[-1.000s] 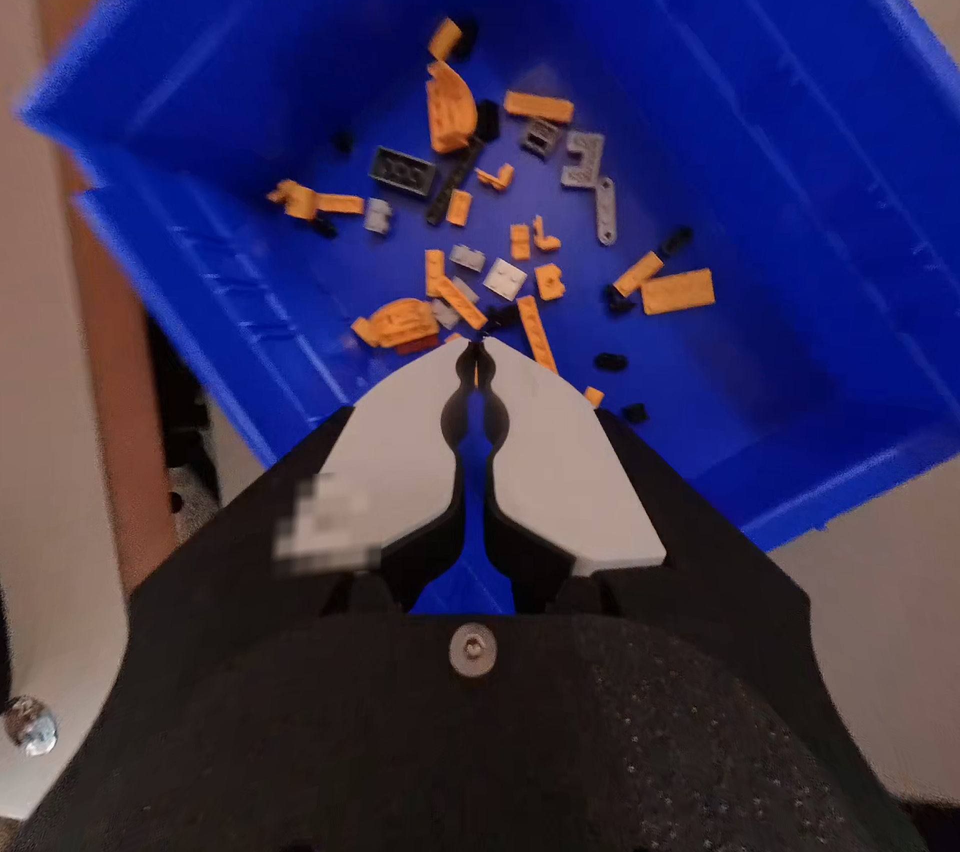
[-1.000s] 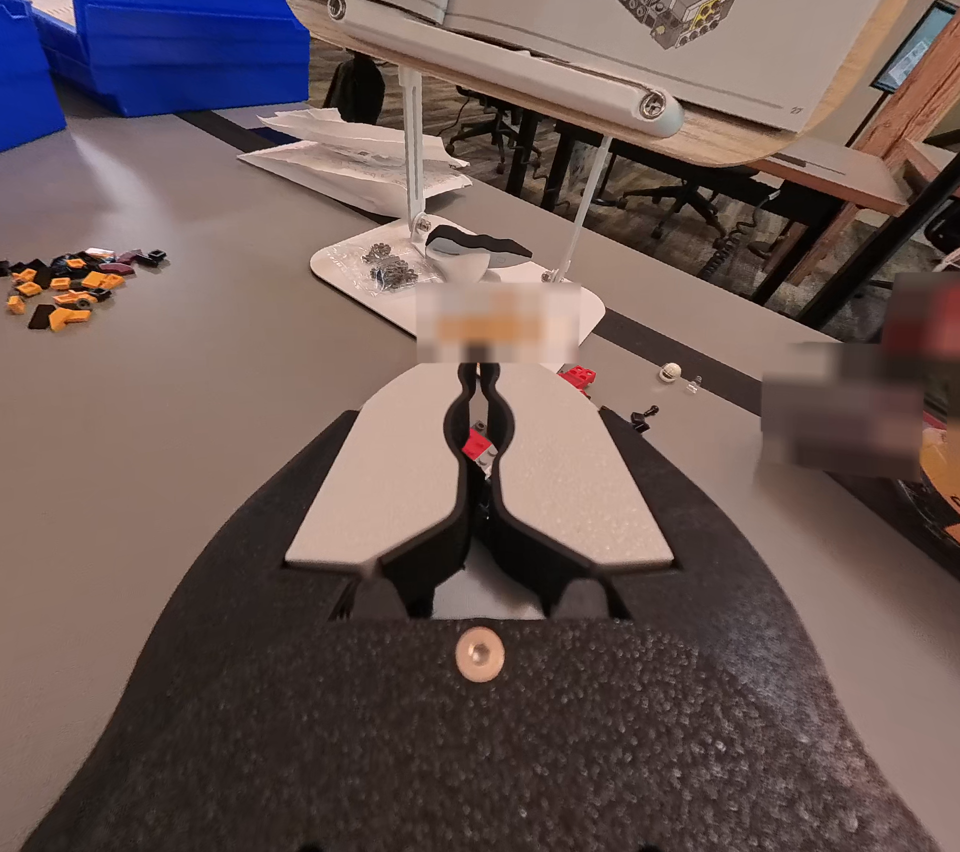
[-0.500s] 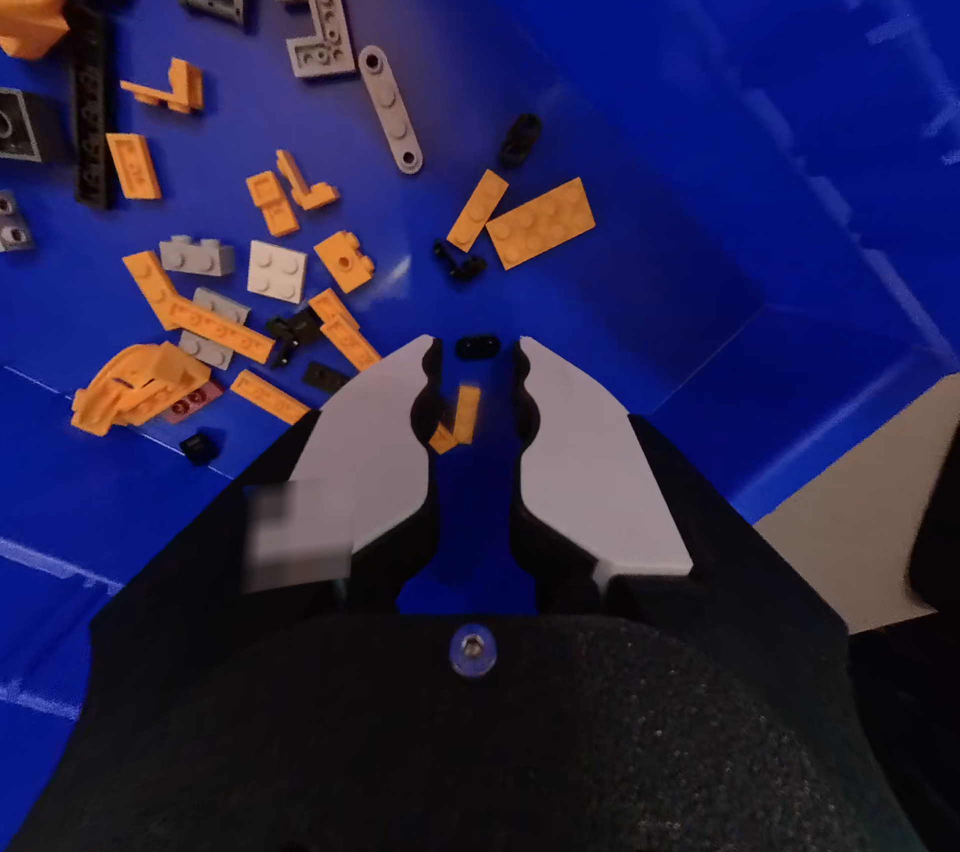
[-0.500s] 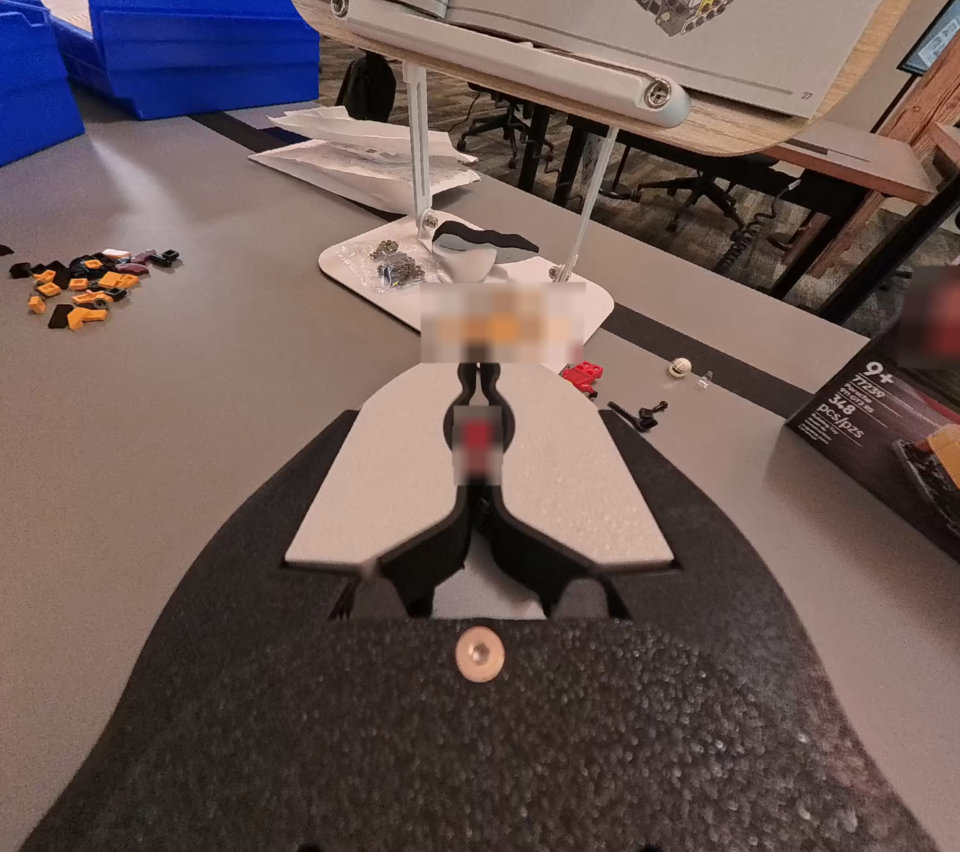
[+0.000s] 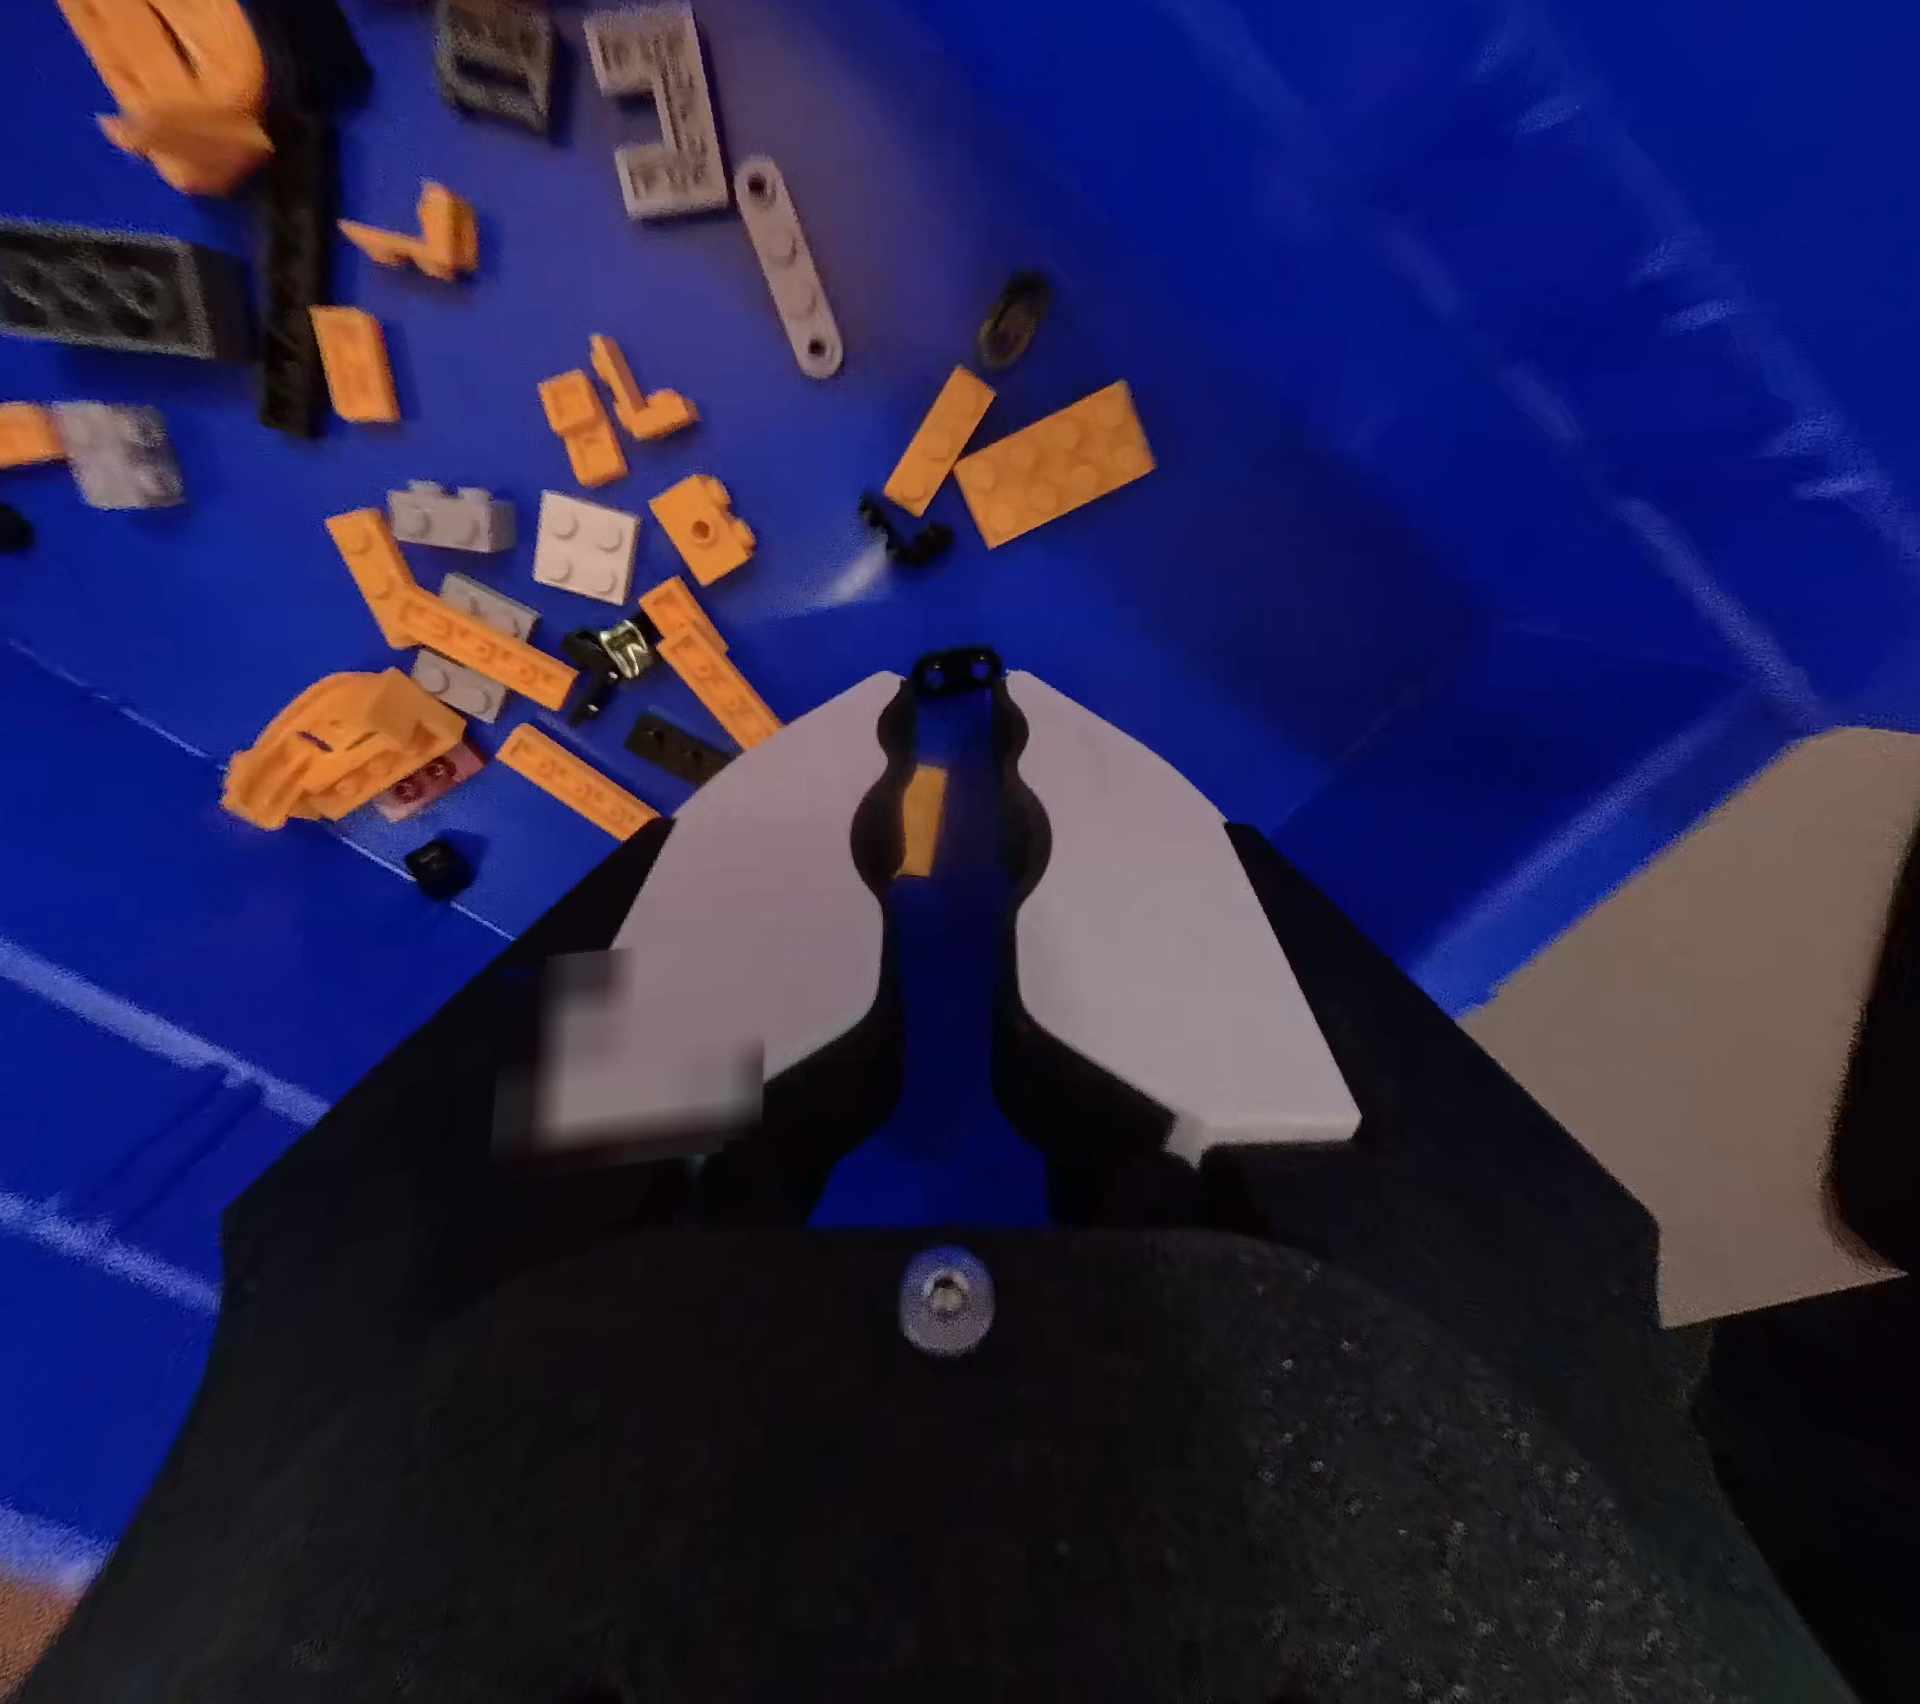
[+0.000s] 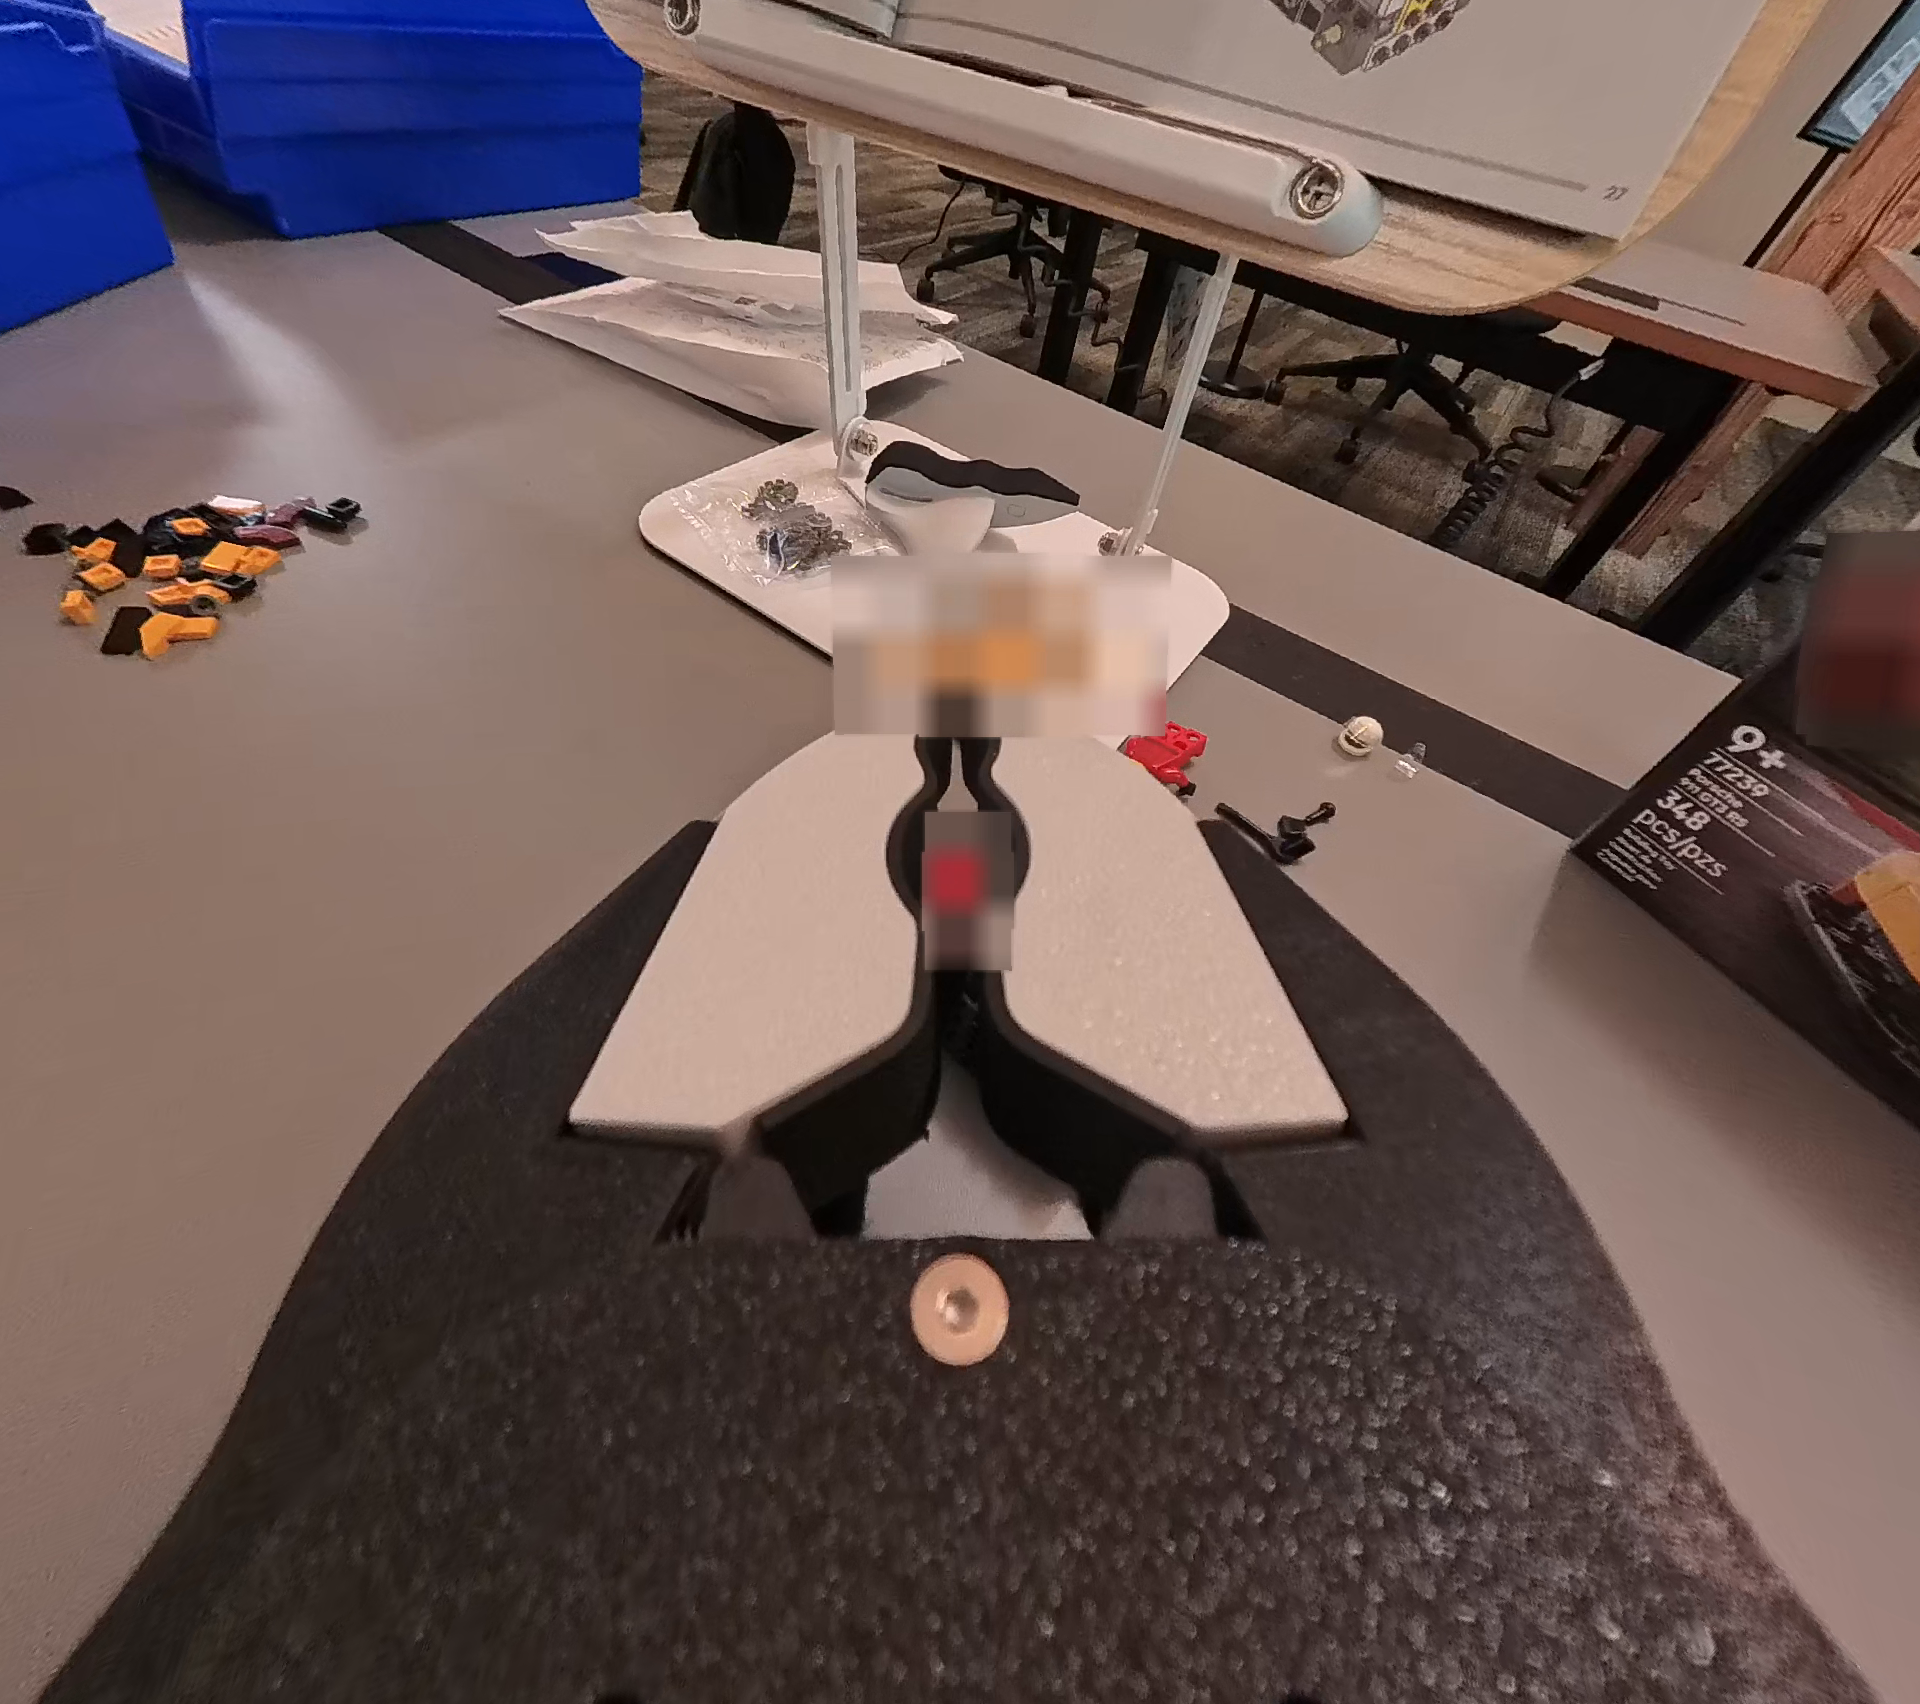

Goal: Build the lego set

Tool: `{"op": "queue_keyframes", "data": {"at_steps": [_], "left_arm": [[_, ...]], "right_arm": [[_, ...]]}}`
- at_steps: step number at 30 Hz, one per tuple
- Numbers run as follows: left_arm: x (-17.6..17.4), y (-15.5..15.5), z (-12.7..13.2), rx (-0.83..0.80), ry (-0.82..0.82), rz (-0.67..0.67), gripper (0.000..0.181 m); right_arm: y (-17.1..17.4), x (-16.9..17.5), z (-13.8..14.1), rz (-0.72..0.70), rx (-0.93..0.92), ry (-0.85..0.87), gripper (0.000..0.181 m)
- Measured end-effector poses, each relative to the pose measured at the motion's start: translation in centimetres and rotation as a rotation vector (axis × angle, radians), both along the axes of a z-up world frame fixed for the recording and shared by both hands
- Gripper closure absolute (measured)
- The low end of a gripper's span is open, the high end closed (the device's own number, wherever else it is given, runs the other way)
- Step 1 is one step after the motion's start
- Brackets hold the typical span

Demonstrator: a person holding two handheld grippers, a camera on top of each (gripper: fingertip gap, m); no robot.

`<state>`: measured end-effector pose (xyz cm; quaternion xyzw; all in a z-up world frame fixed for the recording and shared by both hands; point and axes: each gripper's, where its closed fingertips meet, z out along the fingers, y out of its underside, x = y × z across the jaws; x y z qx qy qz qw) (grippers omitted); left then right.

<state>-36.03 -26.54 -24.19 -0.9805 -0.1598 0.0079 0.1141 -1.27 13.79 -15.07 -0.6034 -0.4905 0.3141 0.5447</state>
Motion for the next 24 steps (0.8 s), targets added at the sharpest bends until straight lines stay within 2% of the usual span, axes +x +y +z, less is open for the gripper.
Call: {"op": "queue_keyframes", "data": {"at_steps": [1,5,8,12,19,21,24], "left_arm": [[0.2,0.6,1.3,0.045,0.024,-0.007,0.181],[4.0,5.4,8.1,0.258,0.150,-0.140,0.180],[6.8,8.1,10.5,0.288,0.215,-0.243,0.181],[6.8,9.3,11.0,0.281,0.242,-0.249,0.181],[3.3,7.4,11.5,0.285,0.290,-0.124,0.181],[1.6,6.5,10.4,0.263,0.279,-0.073,0.181],[-0.4,5.4,6.9,0.217,0.208,-0.030,0.175]], "right_arm": [[0.0,0.0,0.1,0.000,0.002,0.002,0.180],[-0.2,-0.1,0.1,0.007,-0.001,0.003,0.181],[-0.4,0.0,0.5,0.013,0.010,0.009,0.181],[-0.4,0.4,1.3,0.011,0.023,0.033,0.180],[-0.2,0.5,1.2,0.011,0.011,0.037,0.180],[-0.3,0.5,1.0,0.012,0.009,0.031,0.180],[-0.3,0.3,0.6,0.012,0.008,0.017,0.181]]}}
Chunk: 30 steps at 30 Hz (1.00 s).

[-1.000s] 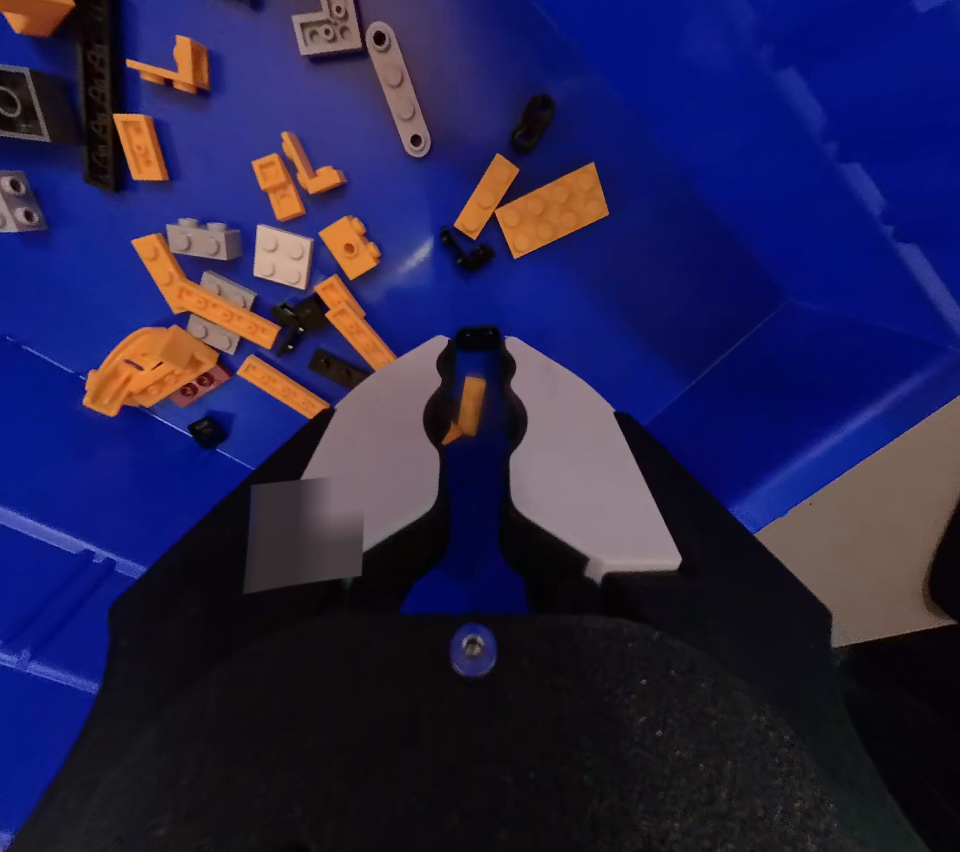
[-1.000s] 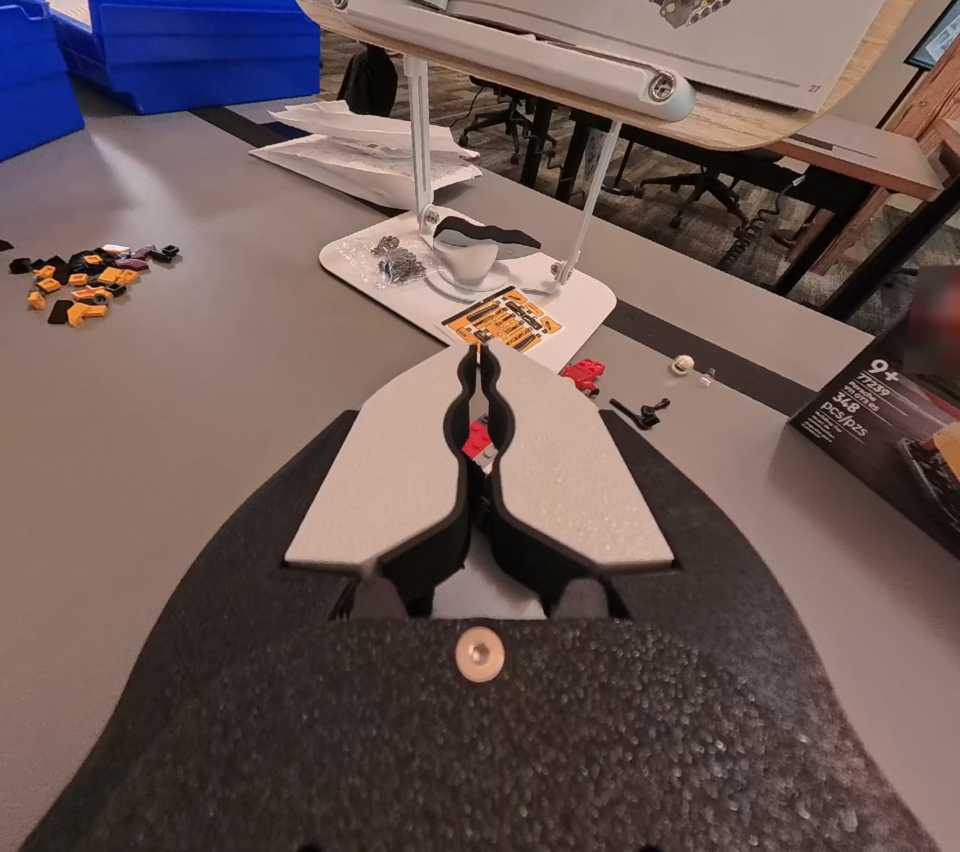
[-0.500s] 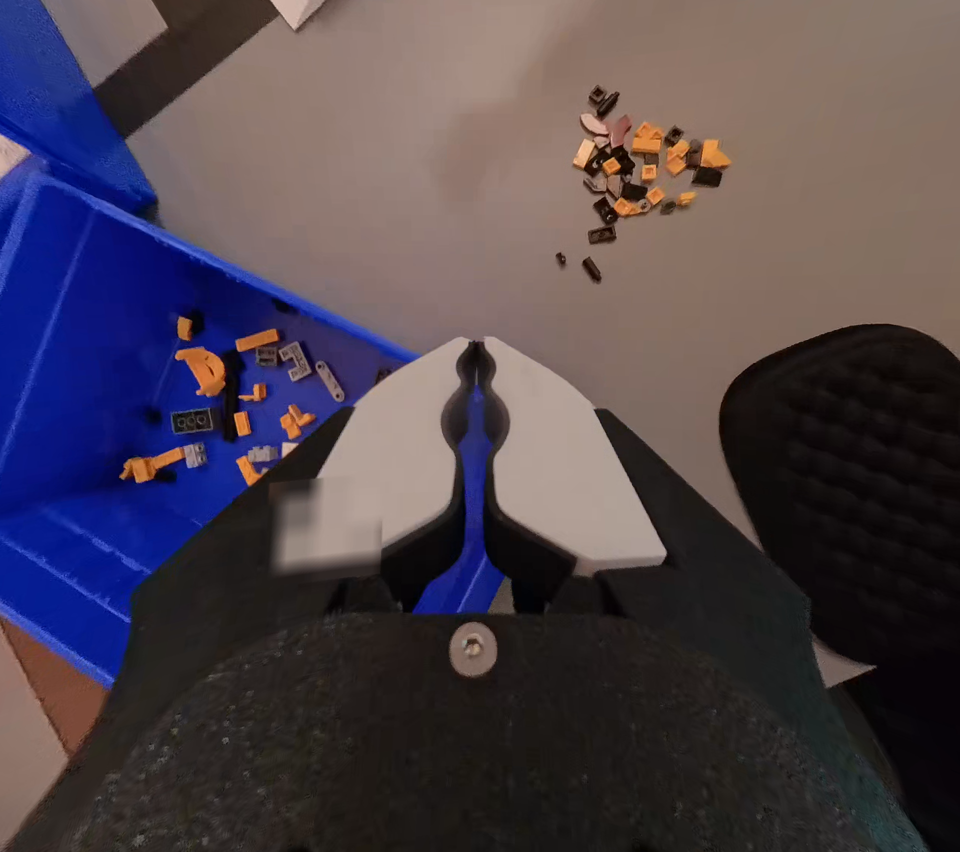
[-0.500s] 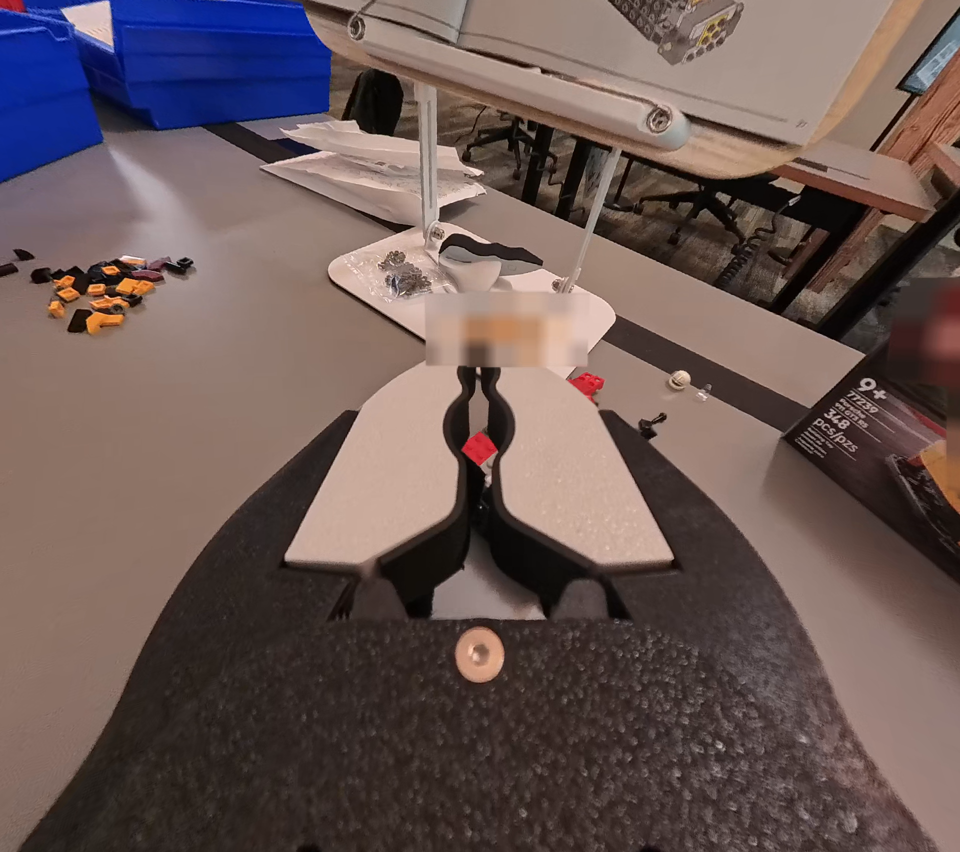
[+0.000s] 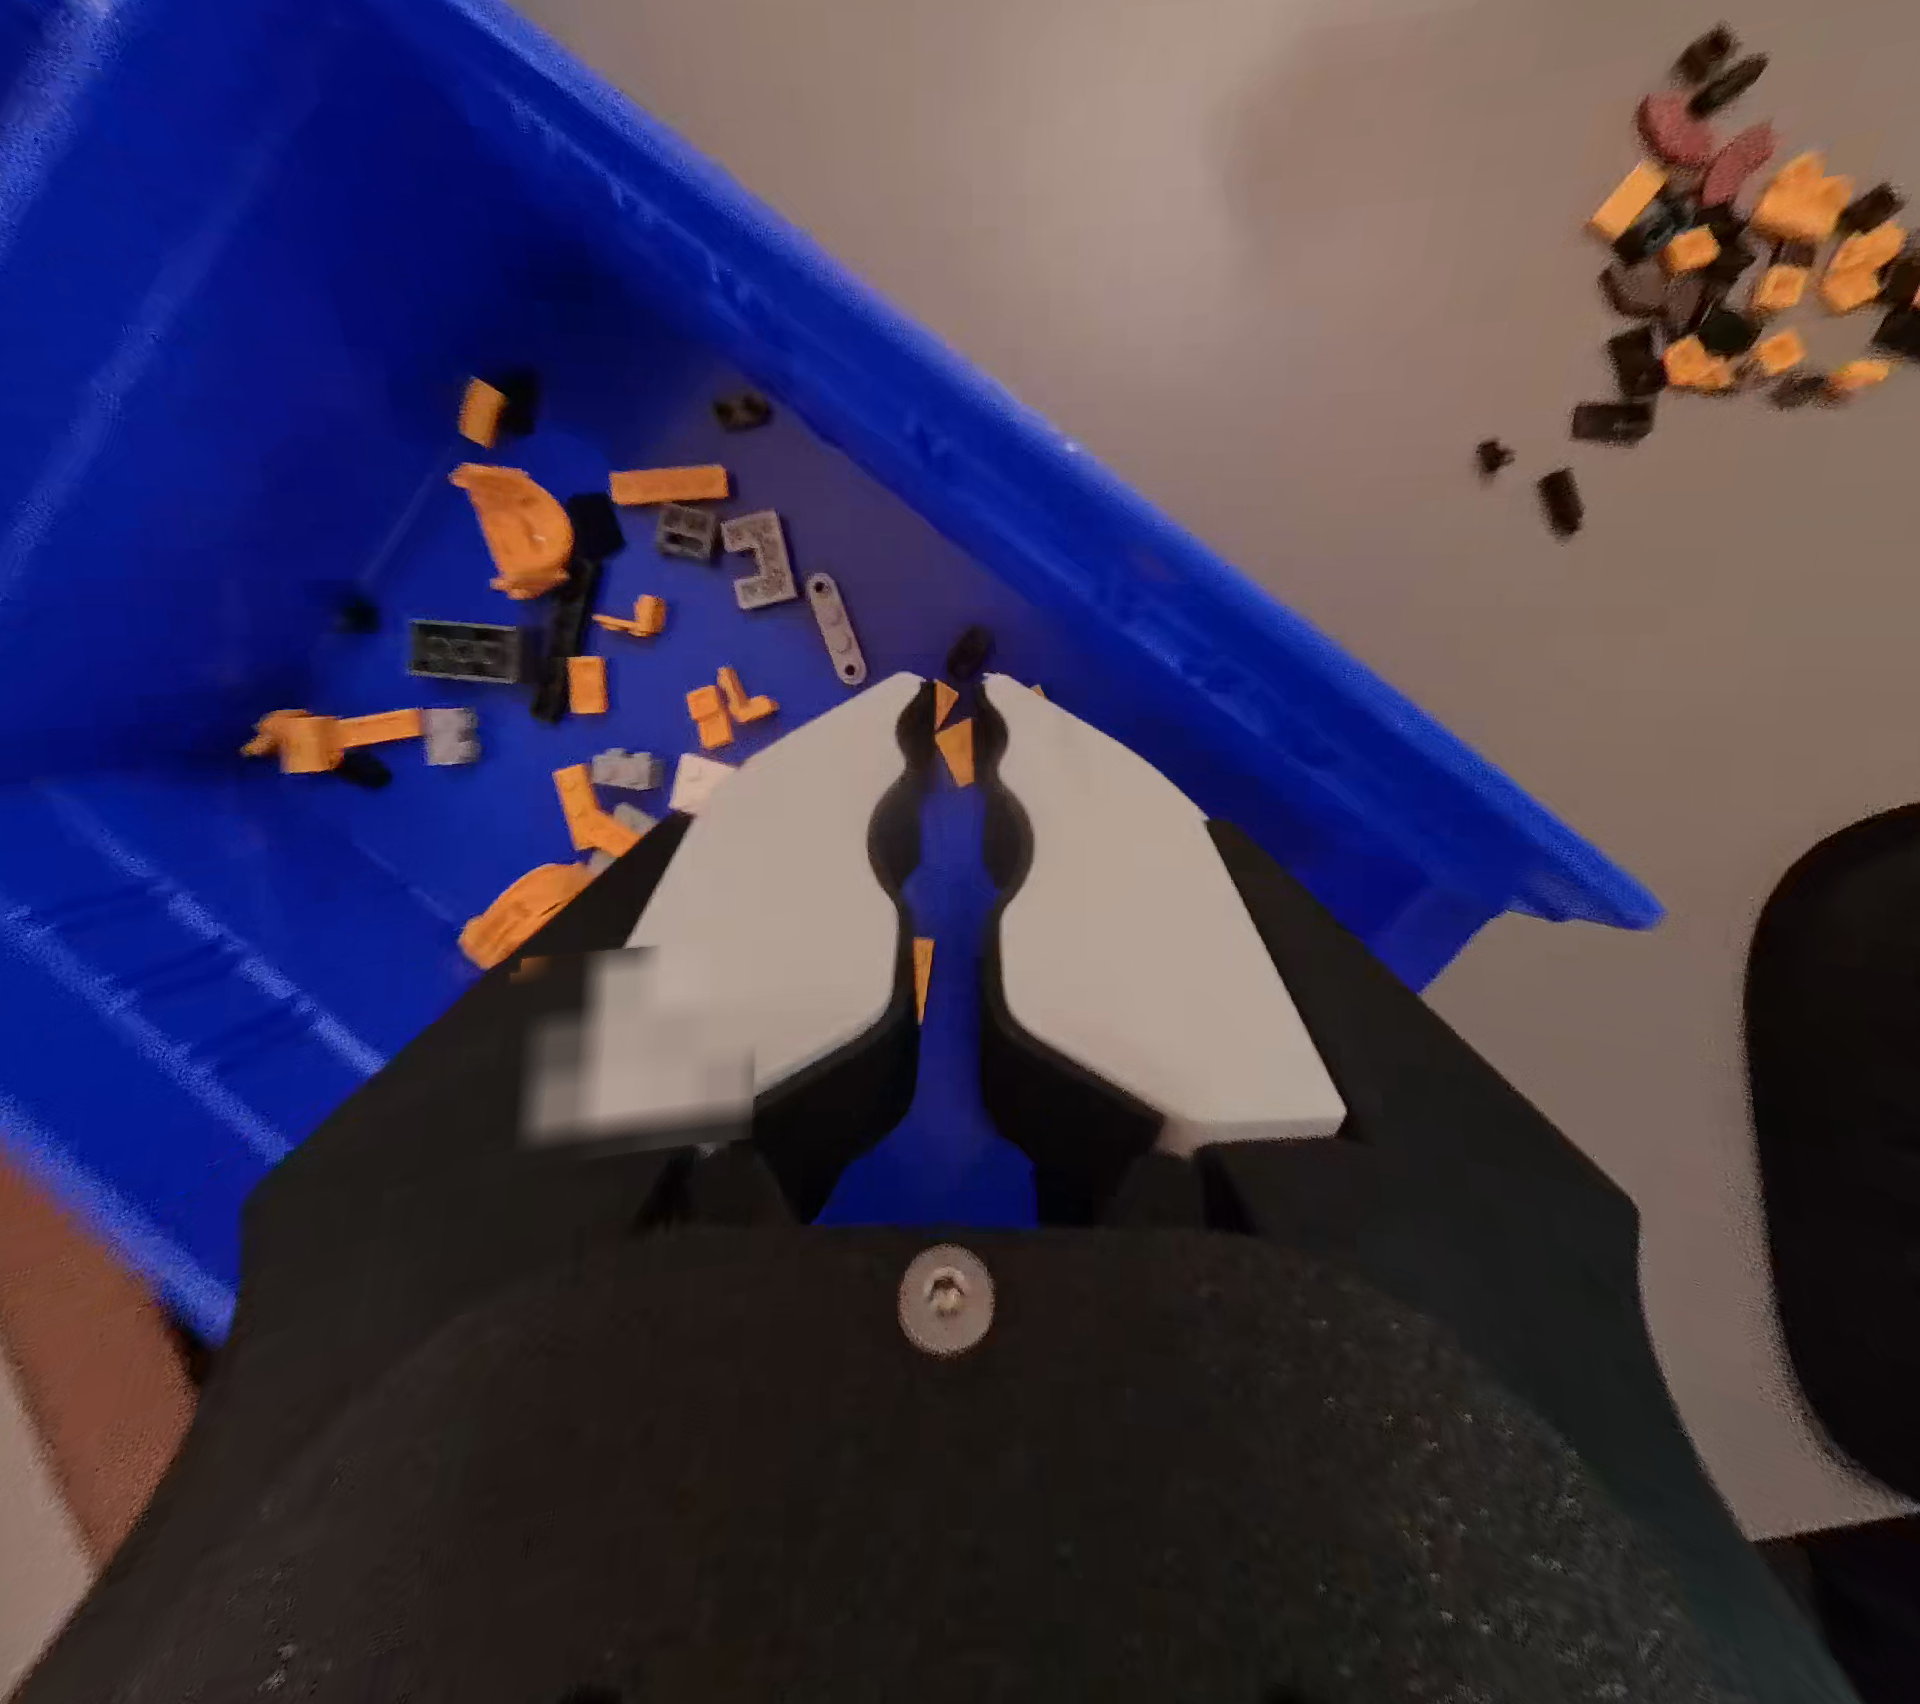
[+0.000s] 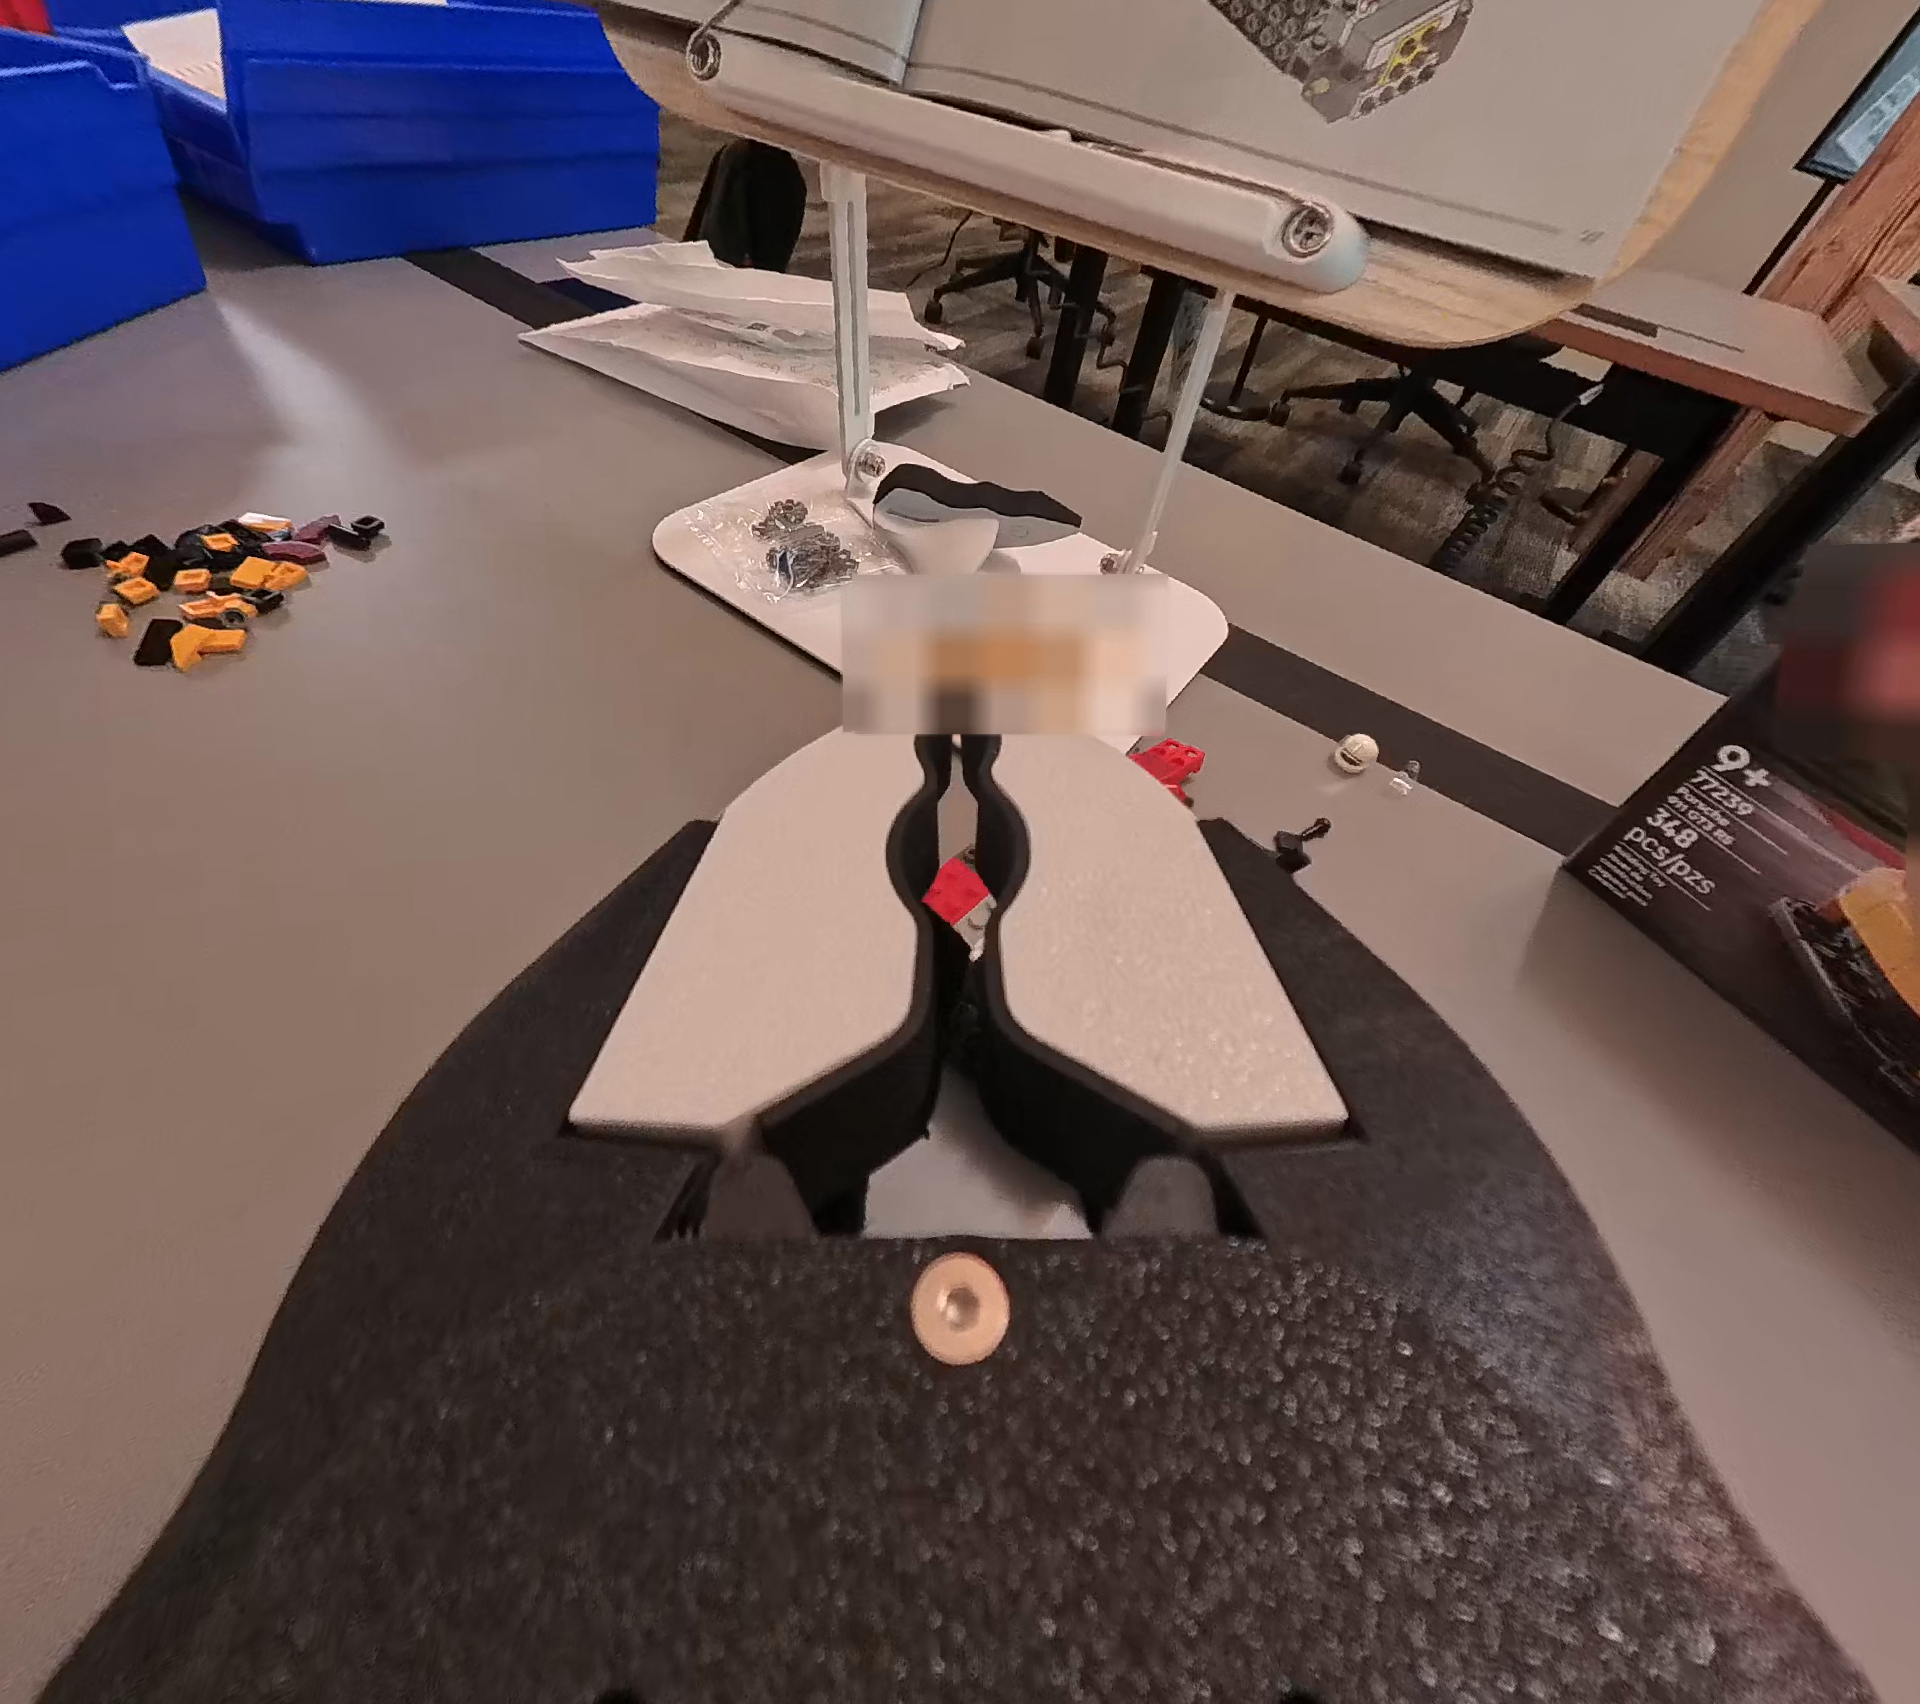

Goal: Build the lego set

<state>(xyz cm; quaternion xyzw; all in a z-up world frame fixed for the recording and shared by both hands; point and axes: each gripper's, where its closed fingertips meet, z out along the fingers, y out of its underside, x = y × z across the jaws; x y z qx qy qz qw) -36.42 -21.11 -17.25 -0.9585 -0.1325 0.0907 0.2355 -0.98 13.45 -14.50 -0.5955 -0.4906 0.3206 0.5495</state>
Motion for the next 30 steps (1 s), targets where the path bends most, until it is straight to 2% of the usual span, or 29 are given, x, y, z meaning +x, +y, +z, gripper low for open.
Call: {"op": "queue_keyframes", "data": {"at_steps": [4,6,11,15,17,20,23,25,26,28,30], "left_arm": [[-1.0,-0.3,-4.9,-0.075,-0.097,-0.079,0.159],[-1.1,-0.2,-6.4,-0.097,-0.137,-0.120,0.156],[-0.9,0.5,-7.6,-0.130,-0.191,-0.193,0.167],[-0.9,0.1,-7.9,-0.176,-0.217,-0.199,0.173],[-1.3,-0.1,-7.7,-0.179,-0.175,-0.176,0.172],[-1.5,0.9,-4.4,-0.027,-0.099,-0.127,0.170],[0.6,3.8,2.6,0.261,0.008,-0.145,0.173],[5.7,6.8,7.6,0.532,-0.037,-0.274,0.174],[7.8,7.8,9.3,0.618,-0.039,-0.306,0.174],[11.9,9.6,11.1,0.716,-0.036,-0.405,0.174],[17.3,11.5,12.7,0.886,-0.184,-0.541,0.174]], "right_arm": [[-0.1,-0.3,-0.6,-0.009,0.009,-0.027,0.180],[-0.3,-0.4,-0.7,-0.013,0.030,-0.042,0.180],[-0.4,-0.7,-1.2,-0.018,0.068,-0.072,0.180],[-0.4,-0.7,-1.4,-0.019,0.065,-0.078,0.180],[-0.3,-0.6,-1.2,-0.019,0.065,-0.073,0.180],[-0.3,-0.4,-0.8,-0.020,0.071,-0.059,0.180],[-0.7,-0.6,-0.8,0.002,0.057,-0.047,0.180],[-1.7,-1.0,-0.5,0.056,0.037,-0.030,0.179],[-2.6,-1.2,-0.1,0.099,0.023,-0.013,0.178],[-4.5,-1.7,0.9,0.183,0.017,0.024,0.176],[-7.0,-2.2,2.3,0.283,0.008,0.068,0.175]]}}
